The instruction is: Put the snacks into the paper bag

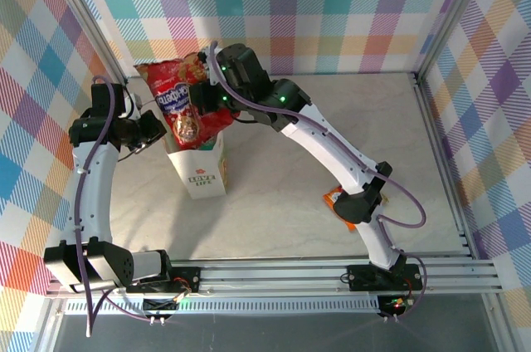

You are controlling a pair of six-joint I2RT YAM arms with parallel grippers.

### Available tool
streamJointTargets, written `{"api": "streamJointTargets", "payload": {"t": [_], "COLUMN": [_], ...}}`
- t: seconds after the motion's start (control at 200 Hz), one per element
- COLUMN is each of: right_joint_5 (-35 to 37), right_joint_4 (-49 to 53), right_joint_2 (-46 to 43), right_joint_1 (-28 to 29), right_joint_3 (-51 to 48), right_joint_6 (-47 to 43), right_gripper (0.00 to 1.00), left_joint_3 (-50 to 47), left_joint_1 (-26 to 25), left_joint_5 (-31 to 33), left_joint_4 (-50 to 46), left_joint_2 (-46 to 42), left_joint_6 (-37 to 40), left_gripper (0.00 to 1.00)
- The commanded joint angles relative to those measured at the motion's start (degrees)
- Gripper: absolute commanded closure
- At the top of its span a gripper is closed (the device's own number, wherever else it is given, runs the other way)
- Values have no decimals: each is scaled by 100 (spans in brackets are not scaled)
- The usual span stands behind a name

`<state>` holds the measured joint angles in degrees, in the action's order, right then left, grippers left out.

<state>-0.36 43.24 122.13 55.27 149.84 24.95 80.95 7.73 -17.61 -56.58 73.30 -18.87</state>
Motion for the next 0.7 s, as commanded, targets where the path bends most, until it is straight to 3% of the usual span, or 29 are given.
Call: {"api": "streamJointTargets", "payload": {"t": [0.0,0.695], "right_joint_5": [-128,438], "right_joint_4": [-1072,-591], "right_joint_2": [-116,58], "right_joint_1": [66,122], "right_joint_3": [366,369], "right_joint_6": [165,347], "right_gripper": [100,100], "left_joint_3": [-95,-36], "left_joint_1": [67,113], "left_joint_5": [-173,33], "left_joint_4": [92,77], "left_joint_2": [-101,-97], "left_joint_6": [-46,-125], "left_gripper": [90,88]}}
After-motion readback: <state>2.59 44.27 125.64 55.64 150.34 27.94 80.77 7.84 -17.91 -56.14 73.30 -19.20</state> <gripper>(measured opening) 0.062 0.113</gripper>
